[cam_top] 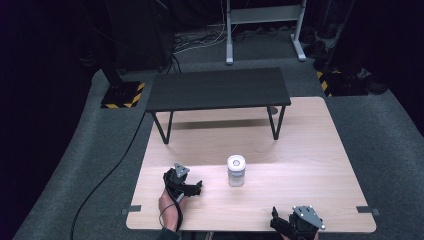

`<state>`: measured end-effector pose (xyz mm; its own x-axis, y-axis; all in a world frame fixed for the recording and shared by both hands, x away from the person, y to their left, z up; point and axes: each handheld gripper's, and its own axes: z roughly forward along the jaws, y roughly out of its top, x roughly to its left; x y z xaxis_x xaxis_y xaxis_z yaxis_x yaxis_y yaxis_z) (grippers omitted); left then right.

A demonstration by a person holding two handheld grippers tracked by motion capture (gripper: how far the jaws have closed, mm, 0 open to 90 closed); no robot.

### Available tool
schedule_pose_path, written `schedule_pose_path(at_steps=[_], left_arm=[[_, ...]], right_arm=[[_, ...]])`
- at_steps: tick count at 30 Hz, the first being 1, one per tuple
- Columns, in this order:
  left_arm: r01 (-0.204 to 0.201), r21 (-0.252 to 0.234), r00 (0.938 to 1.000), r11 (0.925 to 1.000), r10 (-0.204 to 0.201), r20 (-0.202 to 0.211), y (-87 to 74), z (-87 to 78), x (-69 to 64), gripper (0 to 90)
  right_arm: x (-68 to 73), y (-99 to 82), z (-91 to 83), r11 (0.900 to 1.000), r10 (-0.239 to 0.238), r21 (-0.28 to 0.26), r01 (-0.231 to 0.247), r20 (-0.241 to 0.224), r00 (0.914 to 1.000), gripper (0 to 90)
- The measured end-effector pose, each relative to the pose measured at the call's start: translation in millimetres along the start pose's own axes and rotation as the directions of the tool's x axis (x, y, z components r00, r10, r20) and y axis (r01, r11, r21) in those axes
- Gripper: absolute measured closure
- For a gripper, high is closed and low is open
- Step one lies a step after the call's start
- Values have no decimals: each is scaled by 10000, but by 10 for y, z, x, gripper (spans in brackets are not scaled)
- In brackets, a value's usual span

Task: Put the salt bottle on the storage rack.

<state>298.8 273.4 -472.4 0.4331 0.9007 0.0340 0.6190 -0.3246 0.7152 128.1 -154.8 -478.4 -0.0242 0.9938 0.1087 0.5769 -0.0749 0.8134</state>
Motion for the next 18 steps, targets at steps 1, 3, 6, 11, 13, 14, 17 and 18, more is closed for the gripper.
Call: schedule_pose_path(at_steps=[1,3,6,11,13,14,17,18], left_arm=[[44,-10,10000,10000,-44,8,-2,1,-2,7],[6,-2,10000,10000,-6,2,-1,0,0,7],[6,-6,10000,10000,-6,0,-1,0,-1,7],[5,-5,10000,10000,-5,3,-1,0,0,7],[-9,-8,10000,10000,9,19,-1,0,2,7],[-1,-9,10000,10000,1,21,-2,1,2,7],[1,-14,10000,10000,-1,24,-2,1,2,8],[-7,-8,10000,10000,7,23,-2,0,3,8]], right_arm=[[27,-1,4,10000,-59,-8,59,-14,10000,0],[114,22,25,9998,-174,59,174,1,9998,0],[231,63,82,9994,-334,89,336,-247,9991,0],[467,114,211,9971,-728,156,742,-801,9941,0],[569,130,277,9954,-932,130,949,-968,9909,0],[606,145,313,9953,-937,158,960,-1118,9893,0],[705,186,419,9932,-1106,204,1147,-1438,9834,0],[740,191,444,9926,-1173,156,1208,-1454,9824,0]])
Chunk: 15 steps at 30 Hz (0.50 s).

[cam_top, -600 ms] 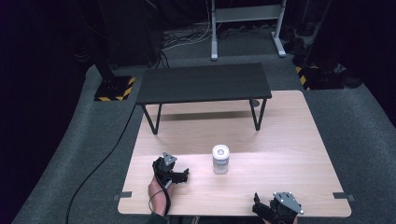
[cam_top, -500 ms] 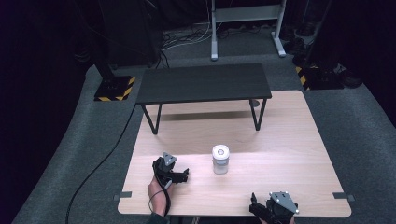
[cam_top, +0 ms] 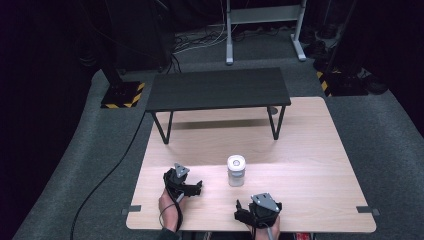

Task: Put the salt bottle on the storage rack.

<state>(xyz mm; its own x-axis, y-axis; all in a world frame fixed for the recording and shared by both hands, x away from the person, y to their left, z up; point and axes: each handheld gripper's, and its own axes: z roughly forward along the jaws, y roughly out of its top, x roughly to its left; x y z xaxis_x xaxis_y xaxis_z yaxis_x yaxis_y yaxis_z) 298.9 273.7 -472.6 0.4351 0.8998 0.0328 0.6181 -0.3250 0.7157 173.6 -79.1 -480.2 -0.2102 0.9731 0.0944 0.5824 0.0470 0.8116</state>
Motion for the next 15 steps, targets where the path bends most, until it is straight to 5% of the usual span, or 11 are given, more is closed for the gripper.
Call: schedule_pose_path(at_steps=[15], left_arm=[[-88,12,10000,10000,88,4,2,-3,0,8]], right_arm=[[172,130,376,9996,-20,-277,12,-301,9995,0]])
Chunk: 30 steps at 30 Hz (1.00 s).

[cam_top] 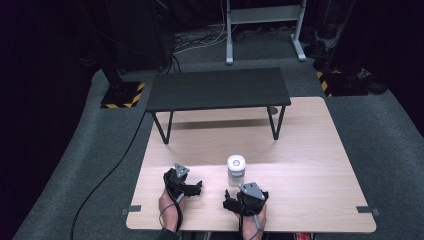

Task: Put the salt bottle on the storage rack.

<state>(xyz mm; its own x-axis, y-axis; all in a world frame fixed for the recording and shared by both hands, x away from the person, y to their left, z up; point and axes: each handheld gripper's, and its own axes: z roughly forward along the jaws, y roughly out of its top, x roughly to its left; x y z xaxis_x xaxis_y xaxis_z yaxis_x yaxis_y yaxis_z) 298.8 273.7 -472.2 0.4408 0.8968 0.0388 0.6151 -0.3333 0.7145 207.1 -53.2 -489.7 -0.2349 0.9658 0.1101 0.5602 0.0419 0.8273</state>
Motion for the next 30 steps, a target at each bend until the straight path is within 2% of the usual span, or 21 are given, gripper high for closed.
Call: schedule_pose_path(at_steps=[20,25,26,27,28,30], left_arm=[[-20,-11,10000,10000,20,19,-2,0,0,8],[-24,-11,10000,10000,24,20,-2,0,0,8],[-29,-10,10000,10000,29,21,-2,0,0,9],[-30,-10,10000,10000,30,22,-2,0,0,9],[-33,-9,10000,10000,33,21,-2,-1,0,9],[-33,-8,10000,10000,33,28,-1,-1,1,10]], right_arm=[[75,189,311,9999,131,-36,-131,27,9999,0],[124,245,408,10000,7,-48,-7,158,9999,0],[142,263,428,10000,-87,-6,87,249,9997,23],[143,263,437,9998,-167,-49,168,260,9995,145],[212,242,435,9997,-137,-196,152,742,9971,273],[178,228,429,9995,16,-320,6,672,9977,278]])
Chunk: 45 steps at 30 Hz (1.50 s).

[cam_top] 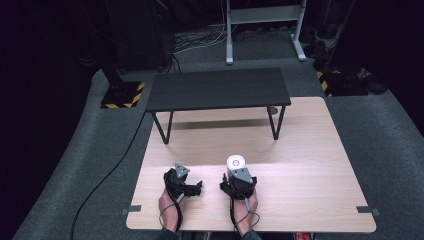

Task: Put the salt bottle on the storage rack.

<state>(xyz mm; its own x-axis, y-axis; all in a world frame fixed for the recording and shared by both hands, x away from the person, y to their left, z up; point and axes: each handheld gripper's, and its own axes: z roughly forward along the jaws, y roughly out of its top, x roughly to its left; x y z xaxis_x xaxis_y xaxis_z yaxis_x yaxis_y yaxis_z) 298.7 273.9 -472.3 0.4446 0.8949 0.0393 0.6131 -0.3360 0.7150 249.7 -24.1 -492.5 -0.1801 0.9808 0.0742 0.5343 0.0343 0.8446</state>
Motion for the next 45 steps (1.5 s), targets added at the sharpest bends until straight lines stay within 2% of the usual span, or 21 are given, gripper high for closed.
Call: schedule_pose_path(at_steps=[1,7,15,32,45], left_arm=[[1,-2,10000,10000,-1,1,0,0,0,10],[-7,-1,10000,10000,7,-2,0,-1,-1,10],[-2,-3,10000,10000,2,-3,0,0,-1,10],[2,-2,10000,10000,-2,3,0,0,1,9],[8,-3,10000,10000,-8,3,0,1,1,10]], right_arm=[[28,-2,-11,10000,35,-51,-34,161,9999,286],[34,8,-10,9997,-244,-7,244,72,9997,287],[4,11,-22,9997,-234,-2,234,-67,9997,288],[-141,65,-119,9999,-164,-13,164,-49,9999,289],[-304,135,-161,9998,-170,72,168,344,9993,289]])
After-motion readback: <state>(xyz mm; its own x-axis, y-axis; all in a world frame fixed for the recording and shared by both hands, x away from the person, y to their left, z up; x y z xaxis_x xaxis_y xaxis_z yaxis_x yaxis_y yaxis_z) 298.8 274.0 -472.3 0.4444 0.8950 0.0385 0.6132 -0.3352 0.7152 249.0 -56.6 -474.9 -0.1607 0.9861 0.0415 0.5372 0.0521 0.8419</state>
